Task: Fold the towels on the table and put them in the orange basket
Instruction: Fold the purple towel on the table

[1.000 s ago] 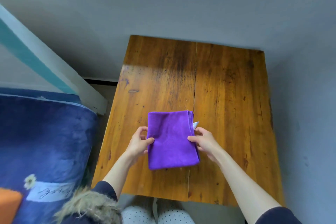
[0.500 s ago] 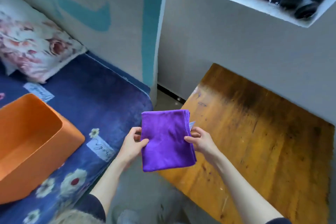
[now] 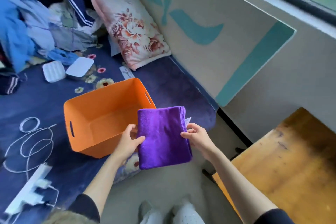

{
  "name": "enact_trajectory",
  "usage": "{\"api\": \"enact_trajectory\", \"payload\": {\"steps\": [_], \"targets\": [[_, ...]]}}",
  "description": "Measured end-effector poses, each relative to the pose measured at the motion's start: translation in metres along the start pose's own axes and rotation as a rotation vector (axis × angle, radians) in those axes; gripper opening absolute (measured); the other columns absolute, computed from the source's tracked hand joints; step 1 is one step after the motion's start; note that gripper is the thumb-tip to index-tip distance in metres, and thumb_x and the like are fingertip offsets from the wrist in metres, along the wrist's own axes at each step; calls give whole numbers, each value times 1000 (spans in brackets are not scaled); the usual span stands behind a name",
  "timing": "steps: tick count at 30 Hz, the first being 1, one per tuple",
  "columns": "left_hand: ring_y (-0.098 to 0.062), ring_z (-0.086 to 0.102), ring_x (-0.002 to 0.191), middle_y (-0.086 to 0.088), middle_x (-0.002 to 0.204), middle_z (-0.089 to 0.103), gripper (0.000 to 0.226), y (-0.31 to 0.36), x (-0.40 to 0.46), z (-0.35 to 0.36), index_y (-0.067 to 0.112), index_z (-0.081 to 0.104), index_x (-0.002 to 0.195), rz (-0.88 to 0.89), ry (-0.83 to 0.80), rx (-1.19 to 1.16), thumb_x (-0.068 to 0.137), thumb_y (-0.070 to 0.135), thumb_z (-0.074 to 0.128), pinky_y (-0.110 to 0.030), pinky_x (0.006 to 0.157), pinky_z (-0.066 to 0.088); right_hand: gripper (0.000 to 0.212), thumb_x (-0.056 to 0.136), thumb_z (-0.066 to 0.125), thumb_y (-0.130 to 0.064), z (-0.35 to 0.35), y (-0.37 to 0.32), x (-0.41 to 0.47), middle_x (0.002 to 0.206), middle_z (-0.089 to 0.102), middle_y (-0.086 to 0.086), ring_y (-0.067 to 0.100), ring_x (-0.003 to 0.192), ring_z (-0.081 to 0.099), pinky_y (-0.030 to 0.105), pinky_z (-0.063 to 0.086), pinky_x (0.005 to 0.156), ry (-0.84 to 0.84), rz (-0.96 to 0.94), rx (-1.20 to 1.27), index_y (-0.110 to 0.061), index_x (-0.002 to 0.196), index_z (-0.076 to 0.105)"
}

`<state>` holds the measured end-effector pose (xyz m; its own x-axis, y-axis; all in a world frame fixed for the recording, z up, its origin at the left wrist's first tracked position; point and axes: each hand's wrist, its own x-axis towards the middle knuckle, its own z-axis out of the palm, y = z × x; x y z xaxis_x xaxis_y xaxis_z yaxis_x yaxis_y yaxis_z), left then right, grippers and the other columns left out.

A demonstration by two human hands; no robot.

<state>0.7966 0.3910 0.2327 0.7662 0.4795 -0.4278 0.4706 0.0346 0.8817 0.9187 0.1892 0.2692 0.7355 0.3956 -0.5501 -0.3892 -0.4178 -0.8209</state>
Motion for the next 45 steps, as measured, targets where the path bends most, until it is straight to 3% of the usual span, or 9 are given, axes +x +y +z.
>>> {"api": "enact_trajectory", "payload": {"steps": [3, 6, 10, 20, 24, 29, 35, 42, 45], "targets": [[-12, 58, 89, -2, 107, 55, 34, -11, 8, -37, 20, 45, 116, -70, 75, -50, 88, 8, 61, -22, 61, 47, 19, 83, 61, 1, 39, -17, 24, 67, 61, -3, 7, 56, 58, 21, 44, 51, -77, 5, -61, -18, 83, 59], [-17, 59, 89, -2, 104, 55, 35, -14, 21, -62, 21, 44, 116, -124, 139, -63, 88, 10, 62, -31, 67, 52, 17, 83, 61, 1, 66, -32, 51, 67, 58, -1, 10, 59, 57, 25, 44, 56, -137, 7, -95, -15, 87, 59], [-15, 59, 79, -2, 100, 55, 28, -12, 53, -89, 22, 47, 108, -151, 222, -122, 88, 10, 61, -26, 54, 51, 20, 83, 62, 1, 96, -58, 102, 64, 54, -3, 8, 53, 55, 23, 45, 50, -203, 13, -143, -19, 79, 58], [-24, 58, 86, 1, 91, 54, 28, -21, 139, -129, 24, 46, 105, -322, 389, -99, 86, 10, 62, -47, 80, 52, 16, 82, 65, -9, 164, -88, 230, 74, 55, -2, 16, 71, 55, 29, 45, 64, -328, 85, -360, -20, 78, 55], [-27, 57, 88, -3, 95, 53, 30, -53, 168, -141, 21, 45, 107, -439, 413, -62, 86, 8, 61, -47, 80, 52, 16, 83, 62, -8, 200, -65, 267, 77, 56, 1, 18, 72, 56, 32, 49, 63, -387, 191, -442, -20, 78, 51], [-24, 55, 93, -10, 108, 58, 36, -104, 201, -155, 11, 49, 117, -545, 416, 156, 84, 9, 62, -30, 77, 42, 22, 81, 58, -1, 244, -20, 304, 100, 62, 14, 32, 94, 63, 50, 55, 82, -403, 346, -463, -11, 100, 56], [-38, 51, 114, -19, 121, 54, 38, -164, 240, -162, 5, 43, 123, -652, 376, 435, 88, 11, 57, -40, 93, 39, 23, 78, 61, -1, 294, 41, 336, 103, 65, 13, 32, 99, 62, 50, 52, 87, -356, 363, -523, -16, 95, 57], [-43, 55, 105, -20, 124, 48, 34, -190, 263, -167, 4, 40, 122, -621, 429, 609, 90, 8, 51, -47, 83, 43, 26, 78, 55, -1, 331, 68, 362, 98, 67, 8, 30, 99, 61, 41, 49, 89, -386, 297, -601, -10, 101, 63], [-40, 57, 97, -17, 120, 47, 37, -193, 264, -166, 9, 38, 123, -586, 484, 682, 89, 4, 52, -42, 69, 41, 30, 79, 50, 0, 332, 72, 369, 102, 66, 10, 32, 102, 60, 43, 49, 90, -381, 343, -619, -10, 105, 61]]}}
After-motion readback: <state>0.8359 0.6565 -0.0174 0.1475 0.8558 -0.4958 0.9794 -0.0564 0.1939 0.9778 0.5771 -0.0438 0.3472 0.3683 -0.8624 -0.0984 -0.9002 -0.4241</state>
